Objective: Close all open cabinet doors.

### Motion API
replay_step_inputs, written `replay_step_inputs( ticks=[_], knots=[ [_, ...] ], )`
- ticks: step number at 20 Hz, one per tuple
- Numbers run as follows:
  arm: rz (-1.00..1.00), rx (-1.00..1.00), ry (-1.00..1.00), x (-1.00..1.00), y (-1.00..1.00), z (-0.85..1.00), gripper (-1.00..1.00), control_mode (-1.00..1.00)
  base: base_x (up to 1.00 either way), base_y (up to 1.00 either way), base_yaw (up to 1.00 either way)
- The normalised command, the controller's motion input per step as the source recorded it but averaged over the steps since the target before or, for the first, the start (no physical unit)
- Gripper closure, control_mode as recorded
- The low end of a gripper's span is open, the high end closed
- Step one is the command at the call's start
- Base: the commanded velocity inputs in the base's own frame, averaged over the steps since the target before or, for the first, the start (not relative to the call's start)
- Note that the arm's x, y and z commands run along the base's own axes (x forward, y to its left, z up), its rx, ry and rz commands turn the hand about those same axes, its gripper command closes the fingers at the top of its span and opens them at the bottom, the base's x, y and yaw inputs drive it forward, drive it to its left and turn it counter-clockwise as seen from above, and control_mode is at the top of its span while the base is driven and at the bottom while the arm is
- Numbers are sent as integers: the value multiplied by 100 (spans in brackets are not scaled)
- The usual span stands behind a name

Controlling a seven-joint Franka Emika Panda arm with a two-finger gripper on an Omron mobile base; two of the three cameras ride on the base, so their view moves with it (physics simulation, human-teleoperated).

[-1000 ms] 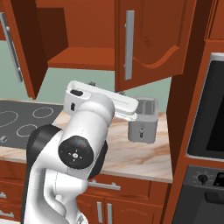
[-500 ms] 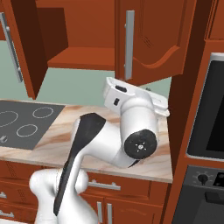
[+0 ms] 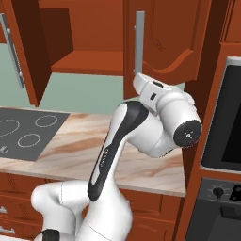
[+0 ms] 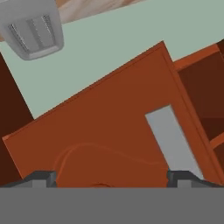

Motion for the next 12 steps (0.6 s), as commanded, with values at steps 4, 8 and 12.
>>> replay_step_inputs(
  ticks=[4, 8, 12],
  knots=[
    [0, 1, 0, 69, 0, 0, -100, -100, 0, 0, 0],
    [0, 0, 0, 65, 0, 0, -100, -100, 0, 0, 0],
    [0, 0, 0, 61, 3, 0, -100, -100, 0, 0, 0]
  ],
)
